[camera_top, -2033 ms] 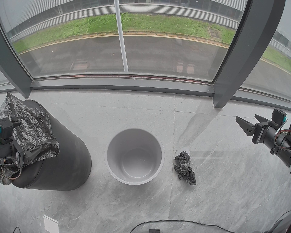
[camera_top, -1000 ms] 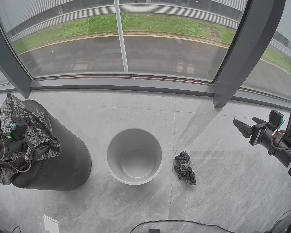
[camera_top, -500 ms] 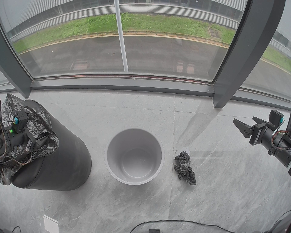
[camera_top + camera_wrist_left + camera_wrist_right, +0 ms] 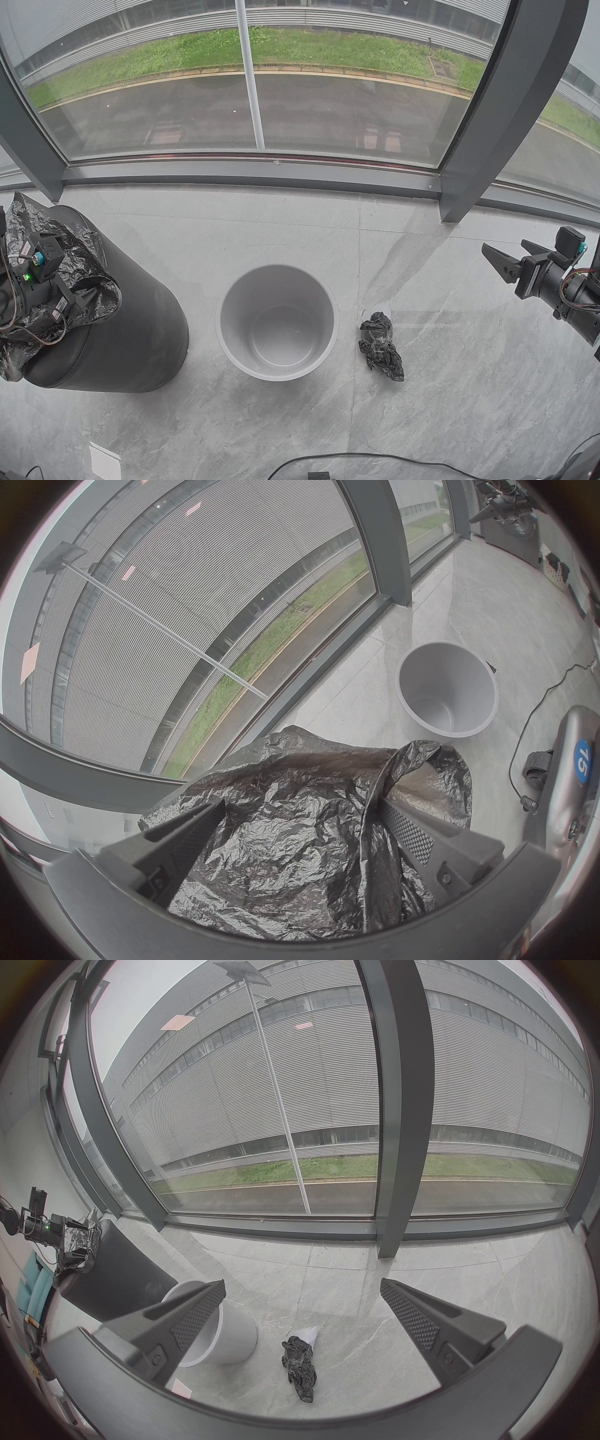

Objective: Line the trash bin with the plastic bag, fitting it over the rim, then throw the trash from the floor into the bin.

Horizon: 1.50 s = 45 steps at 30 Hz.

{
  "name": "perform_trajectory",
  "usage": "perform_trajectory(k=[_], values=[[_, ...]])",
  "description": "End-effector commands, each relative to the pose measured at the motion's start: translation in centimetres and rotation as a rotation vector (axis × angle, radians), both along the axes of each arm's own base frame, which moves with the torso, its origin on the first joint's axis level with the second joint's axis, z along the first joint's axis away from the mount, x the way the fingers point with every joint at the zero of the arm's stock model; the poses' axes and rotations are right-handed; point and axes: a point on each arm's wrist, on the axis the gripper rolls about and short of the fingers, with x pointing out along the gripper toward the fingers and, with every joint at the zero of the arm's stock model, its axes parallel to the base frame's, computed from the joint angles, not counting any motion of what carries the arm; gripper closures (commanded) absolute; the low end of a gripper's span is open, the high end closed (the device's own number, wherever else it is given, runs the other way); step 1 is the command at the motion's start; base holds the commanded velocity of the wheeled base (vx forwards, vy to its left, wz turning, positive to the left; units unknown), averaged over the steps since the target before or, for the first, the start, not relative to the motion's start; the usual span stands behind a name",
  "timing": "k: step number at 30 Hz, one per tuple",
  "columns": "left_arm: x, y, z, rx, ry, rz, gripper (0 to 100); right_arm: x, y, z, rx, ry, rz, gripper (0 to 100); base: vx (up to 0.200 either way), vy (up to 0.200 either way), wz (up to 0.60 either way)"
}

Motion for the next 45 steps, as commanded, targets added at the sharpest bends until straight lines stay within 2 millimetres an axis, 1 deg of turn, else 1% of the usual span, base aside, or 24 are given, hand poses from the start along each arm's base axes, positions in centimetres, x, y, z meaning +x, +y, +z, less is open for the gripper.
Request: perform_trajectory(k=[1, 7, 8, 16, 22, 24, 26, 28, 30, 31, 32, 33, 34, 35, 36, 37, 38, 39, 42, 43, 44, 45], values=[[0.1, 0.0, 0.1, -0.001, -0.003, 0.000, 0, -0.1, 0.0, 0.1, 0.001, -0.004, 0.000, 0, 0.000, 0.000, 0.00], [-0.1, 0.0, 0.1, -0.010, -0.009, -0.005, 0, -0.1, 0.0, 0.1, 0.001, -0.004, 0.000, 0, 0.000, 0.000, 0.00], [-0.1, 0.0, 0.1, -0.010, -0.009, -0.007, 100, -0.1, 0.0, 0.1, 0.001, -0.005, 0.000, 0, 0.000, 0.000, 0.00], [-0.1, 0.0, 0.0, -0.017, -0.001, -0.002, 100, -0.1, 0.0, 0.1, 0.001, -0.007, 0.000, 0, 0.000, 0.000, 0.00], [-0.3, 0.0, 0.3, -0.058, -0.018, 0.008, 100, -0.1, 0.0, 0.1, 0.001, -0.004, 0.000, 0, 0.000, 0.000, 0.00], [-0.7, -0.1, 1.0, -0.085, -0.050, 0.016, 100, -0.1, 0.0, 0.1, 0.001, -0.005, 0.000, 0, 0.000, 0.000, 0.00], [-1.3, -0.1, 2.1, -0.101, -0.104, 0.018, 100, -0.2, 0.0, 0.1, 0.001, -0.007, 0.000, 0, 0.000, 0.000, 0.00], [-2.1, -0.3, 3.9, -0.128, -0.191, 0.009, 100, -0.2, 0.0, 0.1, 0.001, -0.007, 0.000, 0, 0.000, 0.000, 0.00], [-3.0, -0.7, 5.7, -0.204, -0.276, -0.008, 100, -0.1, 0.0, 0.1, 0.001, -0.004, 0.000, 0, 0.000, 0.000, 0.00], [-3.2, -0.8, 6.2, -0.238, -0.296, -0.012, 100, -0.1, 0.0, 0.1, 0.001, -0.004, 0.000, 0, 0.000, 0.000, 0.00], [-3.9, -1.0, 7.5, -0.336, -0.348, -0.019, 100, 0.0, 0.0, 0.0, 0.001, 0.000, 0.000, 0, 0.000, 0.000, 0.00], [-4.4, -1.1, 8.4, -0.420, -0.380, -0.023, 100, 0.0, 0.0, -0.1, 0.001, 0.004, 0.000, 0, 0.000, 0.000, 0.00], [-4.4, -1.1, 8.4, -0.420, -0.380, -0.023, 100, 0.0, 0.0, -0.1, 0.001, 0.004, 0.000, 0, 0.000, 0.000, 0.00], [-5.4, -1.5, 9.7, -0.637, -0.412, -0.043, 100, 0.0, 0.0, -0.2, 0.000, 0.009, 0.002, 0, 0.000, 0.000, 0.00], [-5.8, -1.8, 10.1, -0.748, -0.416, -0.054, 100, -0.1, 0.0, -0.3, -0.002, 0.011, 0.002, 0, 0.000, 0.000, 0.00], [-6.4, -2.2, 10.5, -0.937, -0.406, -0.064, 100, -0.1, 0.0, -0.3, -0.002, 0.010, 0.002, 0, 0.000, 0.000, 0.00], [-6.5, -2.3, 10.5, -0.957, -0.403, -0.064, 100, -0.1, 0.0, -0.3, -0.002, 0.010, 0.002, 0, 0.000, 0.000, 0.00], [-7.3, -2.4, 10.6, -1.161, -0.379, -0.055, 100, -0.1, 0.0, -0.2, -0.002, 0.008, 0.002, 0, 0.000, 0.000, 0.00], [-8.0, -2.7, 10.0, -1.509, -0.288, -0.019, 100, -0.2, 0.0, -0.2, -0.002, 0.008, 0.002, 0, 0.000, 0.000, 0.00], [-7.9, -2.8, 9.8, -1.566, -0.262, -0.011, 100, -0.2, 0.0, -0.3, -0.002, 0.010, 0.002, 0, 0.000, 0.000, 0.00], [-7.8, -3.1, 9.5, -1.695, -0.190, -0.001, 100, -0.1, 0.0, -0.3, -0.002, 0.011, 0.002, 0, 0.000, 0.000, 0.00], [-7.7, -3.1, 9.5, -1.708, -0.180, 0.001, 100, -0.1, 0.0, -0.3, -0.002, 0.011, 0.002, 0, 0.000, 0.000, 0.00]])
